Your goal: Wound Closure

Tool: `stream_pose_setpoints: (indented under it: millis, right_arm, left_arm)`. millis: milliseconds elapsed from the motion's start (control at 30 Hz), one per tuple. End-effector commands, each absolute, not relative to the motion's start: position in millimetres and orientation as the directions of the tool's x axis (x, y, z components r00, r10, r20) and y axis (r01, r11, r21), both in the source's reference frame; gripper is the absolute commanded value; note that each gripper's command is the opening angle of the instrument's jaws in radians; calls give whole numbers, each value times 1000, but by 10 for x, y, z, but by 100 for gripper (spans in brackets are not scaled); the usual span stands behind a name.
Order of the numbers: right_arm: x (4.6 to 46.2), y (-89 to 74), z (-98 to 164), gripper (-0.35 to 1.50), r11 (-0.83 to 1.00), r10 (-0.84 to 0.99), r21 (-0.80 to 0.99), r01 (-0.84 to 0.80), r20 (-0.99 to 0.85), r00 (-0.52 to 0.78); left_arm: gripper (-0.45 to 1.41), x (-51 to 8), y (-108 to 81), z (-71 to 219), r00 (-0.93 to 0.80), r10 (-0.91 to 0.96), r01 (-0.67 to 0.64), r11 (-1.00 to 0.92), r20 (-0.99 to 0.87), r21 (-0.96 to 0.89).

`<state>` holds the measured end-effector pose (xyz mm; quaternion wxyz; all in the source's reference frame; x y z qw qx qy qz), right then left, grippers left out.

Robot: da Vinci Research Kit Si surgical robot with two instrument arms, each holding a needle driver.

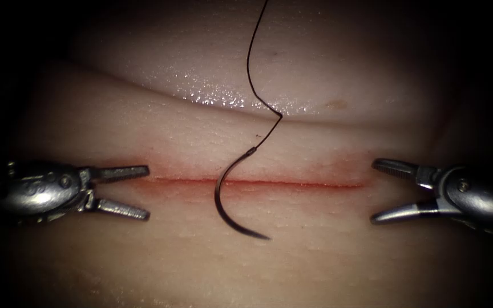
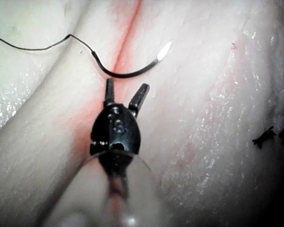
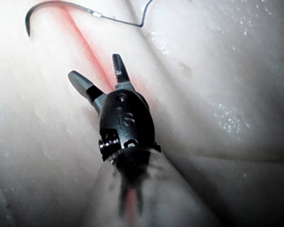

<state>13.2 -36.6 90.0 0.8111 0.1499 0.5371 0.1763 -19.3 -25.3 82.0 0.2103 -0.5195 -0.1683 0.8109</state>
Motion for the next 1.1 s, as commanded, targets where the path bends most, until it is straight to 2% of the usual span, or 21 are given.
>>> stream_pose_setpoints:
  millis: [33,433,767,1100]
  right_arm:
    - [139,-369,906,77,892,449,435,-124,-818,359]
    - [137,-371,899,72,896,440,429,-114,-822,361]
    - [135,-371,899,74,896,440,429,-113,-823,359]
    - [136,-371,899,77,896,440,430,-114,-823,358]
  left_arm:
    - [41,-199,-258,826,-374,516,-165,-854,-770,-493]
    - [38,-214,-259,819,-385,463,-162,-886,-799,-435]
    - [58,-263,-251,822,-538,399,-30,-890,-743,-456]
    - [56,-282,-237,841,-649,336,85,-860,-683,-503]
